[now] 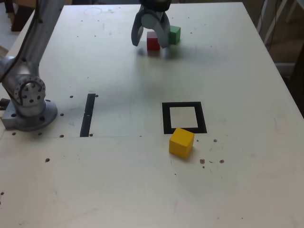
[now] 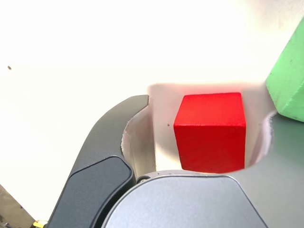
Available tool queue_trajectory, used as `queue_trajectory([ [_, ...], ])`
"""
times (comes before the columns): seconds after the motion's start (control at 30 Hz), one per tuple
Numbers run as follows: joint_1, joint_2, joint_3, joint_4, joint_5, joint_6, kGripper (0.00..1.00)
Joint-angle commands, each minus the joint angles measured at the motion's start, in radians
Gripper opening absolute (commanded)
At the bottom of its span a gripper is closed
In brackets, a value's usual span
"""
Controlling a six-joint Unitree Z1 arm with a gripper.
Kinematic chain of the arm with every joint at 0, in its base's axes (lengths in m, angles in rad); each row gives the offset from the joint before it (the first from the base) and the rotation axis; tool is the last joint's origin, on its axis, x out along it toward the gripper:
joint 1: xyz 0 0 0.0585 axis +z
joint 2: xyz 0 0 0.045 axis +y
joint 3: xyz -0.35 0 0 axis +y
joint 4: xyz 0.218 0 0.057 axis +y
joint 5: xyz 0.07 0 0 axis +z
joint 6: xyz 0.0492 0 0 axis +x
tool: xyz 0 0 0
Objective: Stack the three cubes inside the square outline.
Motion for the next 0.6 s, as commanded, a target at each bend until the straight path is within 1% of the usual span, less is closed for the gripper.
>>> queue_trajectory([
  [0.0,0.002,0.008,-0.008,0.002,0.002,0.002,0.65],
  [0.13,0.002,0.014,-0.015,0.001,-0.004,0.001,0.61],
  [0.27,0.002,0.018,-0.018,0.000,-0.019,0.001,0.60],
  [0.33,0.002,0.019,-0.020,-0.002,-0.026,0.001,0.58],
  [0.57,0.002,0.019,-0.042,0.002,-0.034,-0.001,0.42],
])
